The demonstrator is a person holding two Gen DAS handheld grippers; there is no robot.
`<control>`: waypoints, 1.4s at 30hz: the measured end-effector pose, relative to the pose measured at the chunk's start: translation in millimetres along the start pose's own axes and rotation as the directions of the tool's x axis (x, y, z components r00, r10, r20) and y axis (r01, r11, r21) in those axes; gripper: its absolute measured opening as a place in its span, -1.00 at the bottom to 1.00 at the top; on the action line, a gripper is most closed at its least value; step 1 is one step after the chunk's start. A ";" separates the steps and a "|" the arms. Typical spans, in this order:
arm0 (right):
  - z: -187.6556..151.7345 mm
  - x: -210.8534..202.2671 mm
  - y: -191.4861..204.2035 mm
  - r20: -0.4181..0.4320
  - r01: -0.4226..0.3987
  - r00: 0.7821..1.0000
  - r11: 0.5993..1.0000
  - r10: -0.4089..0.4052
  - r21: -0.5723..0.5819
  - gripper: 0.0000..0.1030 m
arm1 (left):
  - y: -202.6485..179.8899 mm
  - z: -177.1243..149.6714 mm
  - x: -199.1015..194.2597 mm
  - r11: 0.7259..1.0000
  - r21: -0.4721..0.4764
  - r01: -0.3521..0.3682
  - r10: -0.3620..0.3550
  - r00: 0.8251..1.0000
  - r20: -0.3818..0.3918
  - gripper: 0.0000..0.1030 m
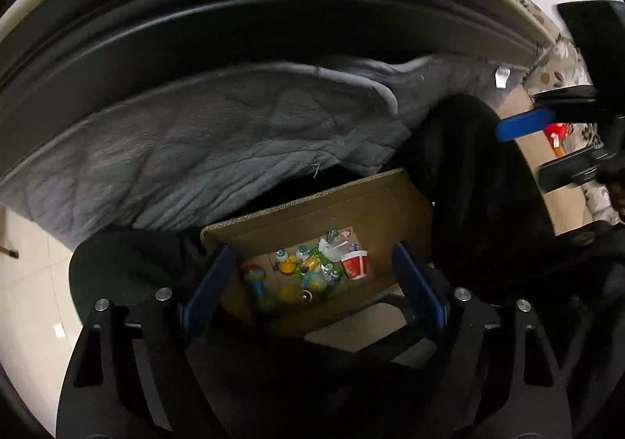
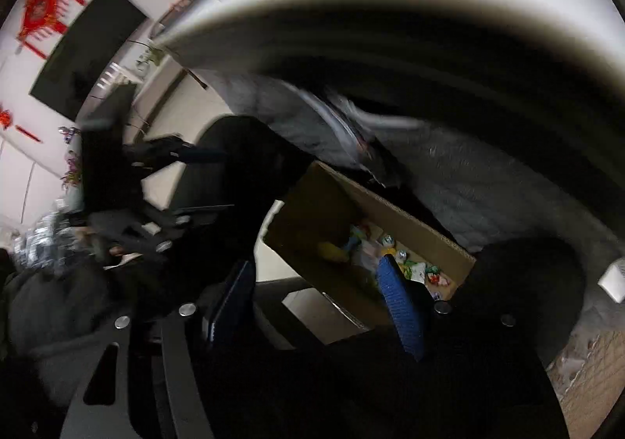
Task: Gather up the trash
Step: 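Grasp yellow toy with left tool while right tool grasps clear jelly cup, drop both in box, then grasp white tissue with left tool while right tool grasps white paper, drop both in box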
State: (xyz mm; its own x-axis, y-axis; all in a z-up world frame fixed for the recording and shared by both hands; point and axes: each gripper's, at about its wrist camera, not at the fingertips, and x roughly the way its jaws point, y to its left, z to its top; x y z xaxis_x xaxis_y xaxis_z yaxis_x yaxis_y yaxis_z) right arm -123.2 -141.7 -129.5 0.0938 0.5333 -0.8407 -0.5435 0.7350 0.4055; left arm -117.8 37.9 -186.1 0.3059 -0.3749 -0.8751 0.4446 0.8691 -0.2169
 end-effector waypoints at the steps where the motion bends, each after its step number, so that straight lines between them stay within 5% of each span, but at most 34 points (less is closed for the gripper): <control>1: 5.5 -25.3 7.3 0.059 -0.017 0.998 1.000 0.018 -0.021 0.30 | -0.2 3.3 -12.0 1.000 0.004 0.006 -0.006 1.000 0.029 0.57; 3: 20.6 -64.4 12.2 0.166 -0.014 0.986 0.999 0.022 -0.051 0.33 | -3.9 11.6 -37.4 1.000 0.028 0.011 -0.014 0.995 0.095 0.57; 6: 63.1 -109.9 0.0 0.323 0.101 0.943 0.994 -0.085 -0.032 0.50 | -7.9 30.8 -71.9 0.999 0.048 0.020 -0.029 0.980 0.197 0.66; 10: 150.8 -113.6 -70.0 0.365 0.259 0.885 0.957 -0.290 0.133 0.57 | -15.2 64.4 -105.3 0.998 0.046 0.041 -0.054 0.943 0.327 0.73; 17: 258.0 -65.7 -171.8 0.215 0.296 0.910 0.918 -0.355 0.263 0.51 | -22.6 117.8 -111.8 0.999 0.032 0.008 -0.021 0.914 0.404 0.74; 19: 257.0 -64.2 -180.2 0.229 0.262 0.917 0.925 -0.327 0.274 -0.03 | -23.7 133.0 -108.8 1.000 0.031 -0.003 -0.010 0.915 0.402 0.74; 20: 251.0 -68.6 -179.0 0.248 0.192 0.932 0.942 -0.263 0.275 -0.49 | -22.5 138.4 -104.8 0.999 0.031 -0.012 -0.001 0.916 0.400 0.74; 22: 234.4 -83.4 -164.8 0.310 0.157 0.922 0.957 -0.230 0.242 -0.64 | -19.7 147.6 -100.5 0.999 0.032 -0.027 0.012 0.918 0.395 0.74; 28: 161.7 -133.7 -126.4 0.429 0.119 0.884 0.977 -0.186 0.177 -0.67 | -6.4 216.7 -62.0 0.995 -0.019 -0.096 0.097 0.935 0.342 0.74; 32: 120.9 -160.2 -113.7 0.468 0.097 0.867 0.979 -0.172 0.179 -0.65 | 17.1 261.8 -27.9 0.988 -0.134 -0.072 0.108 0.955 0.278 0.73; 33: 112.0 -165.9 -113.8 0.475 0.096 0.862 0.978 -0.176 0.187 -0.65 | 23.9 270.3 -19.8 0.984 -0.168 -0.065 0.107 0.960 0.260 0.63; 35: 99.0 -169.3 -111.4 0.481 0.088 0.858 0.975 -0.178 0.204 -0.62 | 30.8 281.1 -10.8 0.977 -0.198 -0.081 0.130 0.960 0.247 0.12; 36: 92.7 -171.1 -109.0 0.481 0.081 0.859 0.974 -0.176 0.211 -0.59 | 31.8 284.6 -7.8 0.979 -0.188 -0.076 0.120 0.964 0.235 -0.44; 37: 86.6 -169.7 -108.3 0.477 0.081 0.860 0.972 -0.179 0.220 -0.58 | 30.9 284.7 -8.7 0.981 -0.182 -0.068 0.110 0.967 0.232 -0.61; 42: 65.7 -164.3 -101.3 0.481 0.039 0.866 0.977 -0.137 0.208 -0.58 | 0.9 248.5 -52.0 0.989 -0.098 -0.108 0.133 0.943 0.304 -0.65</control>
State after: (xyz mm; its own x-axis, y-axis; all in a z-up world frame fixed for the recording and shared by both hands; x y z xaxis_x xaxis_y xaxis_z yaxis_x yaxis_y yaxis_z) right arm -28.8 -276.3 -8.9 0.5572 0.5627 -0.6107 -0.3544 0.8262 0.4380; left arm 75.9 -22.0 -33.4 0.6039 -0.3358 -0.7229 0.3240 0.9320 -0.1623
